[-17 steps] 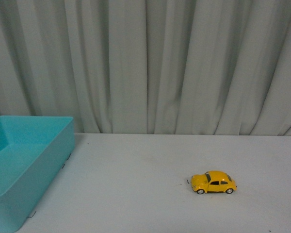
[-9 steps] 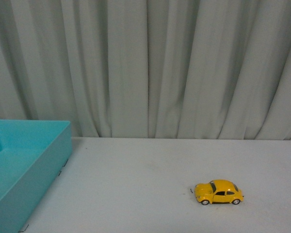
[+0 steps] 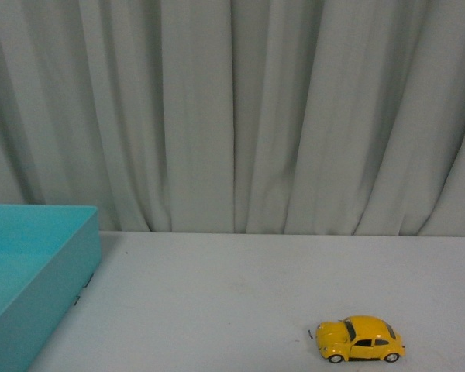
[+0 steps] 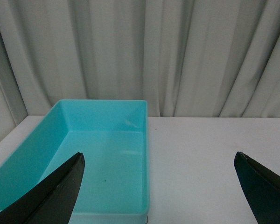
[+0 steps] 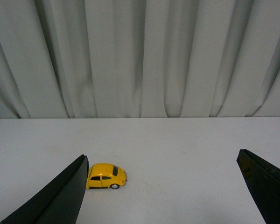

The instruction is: Wind up and store yellow beetle toy

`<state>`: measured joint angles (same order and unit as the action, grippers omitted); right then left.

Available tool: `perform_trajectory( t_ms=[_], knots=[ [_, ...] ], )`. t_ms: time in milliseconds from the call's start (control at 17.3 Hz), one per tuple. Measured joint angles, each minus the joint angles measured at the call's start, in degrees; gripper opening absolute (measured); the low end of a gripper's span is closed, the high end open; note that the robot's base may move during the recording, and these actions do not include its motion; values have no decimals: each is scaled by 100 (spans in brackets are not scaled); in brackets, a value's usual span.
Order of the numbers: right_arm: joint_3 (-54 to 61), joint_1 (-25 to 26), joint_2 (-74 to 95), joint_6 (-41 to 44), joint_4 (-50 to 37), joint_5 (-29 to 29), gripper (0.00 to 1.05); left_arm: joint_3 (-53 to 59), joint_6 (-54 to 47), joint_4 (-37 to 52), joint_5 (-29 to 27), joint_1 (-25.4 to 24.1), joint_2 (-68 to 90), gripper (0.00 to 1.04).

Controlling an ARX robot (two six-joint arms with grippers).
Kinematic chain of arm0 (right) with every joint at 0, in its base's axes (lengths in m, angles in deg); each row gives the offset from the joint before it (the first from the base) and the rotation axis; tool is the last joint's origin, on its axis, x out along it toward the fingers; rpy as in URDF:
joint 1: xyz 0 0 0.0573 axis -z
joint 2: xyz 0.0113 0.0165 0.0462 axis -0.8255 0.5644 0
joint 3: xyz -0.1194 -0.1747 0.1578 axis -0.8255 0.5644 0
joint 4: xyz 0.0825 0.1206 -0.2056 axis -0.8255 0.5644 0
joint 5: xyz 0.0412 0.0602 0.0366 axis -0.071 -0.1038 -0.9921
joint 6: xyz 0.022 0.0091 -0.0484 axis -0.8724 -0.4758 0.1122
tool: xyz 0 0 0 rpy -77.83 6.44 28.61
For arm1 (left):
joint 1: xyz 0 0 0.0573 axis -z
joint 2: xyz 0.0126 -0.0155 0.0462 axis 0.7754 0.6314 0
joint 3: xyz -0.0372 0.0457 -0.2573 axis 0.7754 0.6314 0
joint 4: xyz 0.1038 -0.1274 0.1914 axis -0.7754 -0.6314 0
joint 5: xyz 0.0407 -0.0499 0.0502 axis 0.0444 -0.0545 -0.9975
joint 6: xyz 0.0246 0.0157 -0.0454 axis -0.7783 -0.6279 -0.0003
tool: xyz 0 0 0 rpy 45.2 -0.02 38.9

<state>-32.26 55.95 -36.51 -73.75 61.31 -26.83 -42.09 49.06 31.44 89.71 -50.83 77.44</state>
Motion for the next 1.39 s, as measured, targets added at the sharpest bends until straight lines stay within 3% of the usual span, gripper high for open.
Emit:
perform_trajectory(
  t_ms=[984,1042,1100,1216,1273,1389],
  knots=[
    [0,0,0,-4,9,-4,98,0,0,-7,0,0,0,98],
    [-109,275,166,-367,450,-813,98,0,0,-7,0,0,0,98],
    [-138,907,588,-940,308,-1991,98,0,0,-2,-9,0,0,98],
    [-260,2041,1729,-1252,-1252,-3248,98,0,0,-7,0,0,0,98],
    [-531,2750,3217,-1298,-2625,-3598,98,0,0,-7,0,0,0,98],
    [-1091,3080,5112,-1322,-4179,-3574,98,0,0,-11,-7,0,0,98]
  ],
)
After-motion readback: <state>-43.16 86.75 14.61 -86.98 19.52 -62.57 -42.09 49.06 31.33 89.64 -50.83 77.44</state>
